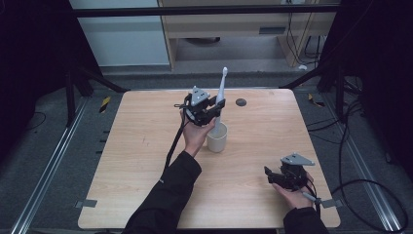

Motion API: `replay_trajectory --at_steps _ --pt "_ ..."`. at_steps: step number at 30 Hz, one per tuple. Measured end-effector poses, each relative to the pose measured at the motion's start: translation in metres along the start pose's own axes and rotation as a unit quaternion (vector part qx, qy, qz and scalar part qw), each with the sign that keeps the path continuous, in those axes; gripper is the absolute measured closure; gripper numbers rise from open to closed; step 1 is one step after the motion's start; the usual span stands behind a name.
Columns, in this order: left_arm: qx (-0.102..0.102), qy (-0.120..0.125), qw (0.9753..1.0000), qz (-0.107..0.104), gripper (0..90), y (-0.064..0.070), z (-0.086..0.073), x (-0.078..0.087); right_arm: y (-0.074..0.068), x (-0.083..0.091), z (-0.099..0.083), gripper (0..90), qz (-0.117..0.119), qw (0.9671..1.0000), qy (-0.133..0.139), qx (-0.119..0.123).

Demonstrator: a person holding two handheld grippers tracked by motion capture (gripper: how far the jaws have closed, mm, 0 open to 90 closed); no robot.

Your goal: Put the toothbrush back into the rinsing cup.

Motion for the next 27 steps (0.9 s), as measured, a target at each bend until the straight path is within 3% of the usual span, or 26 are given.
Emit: replay_trajectory --at_steps 27 --pt "0.008 -0.058 0.9983 -0.001 66.1 -0.005 -0.051 -0.012 -0.002 -0.001 -0.001 28.3 0.001 1.0 -0.005 0.002"
Point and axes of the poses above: each handheld gripper's, and its own axes: x roughly backward along the jaws, z roughly out of its top, y roughly to its right, the point moved 4 cm from there along -x, roughly forward along the jaws, and after that the axes turned 1 degree about -y, right-handed, at the moved point
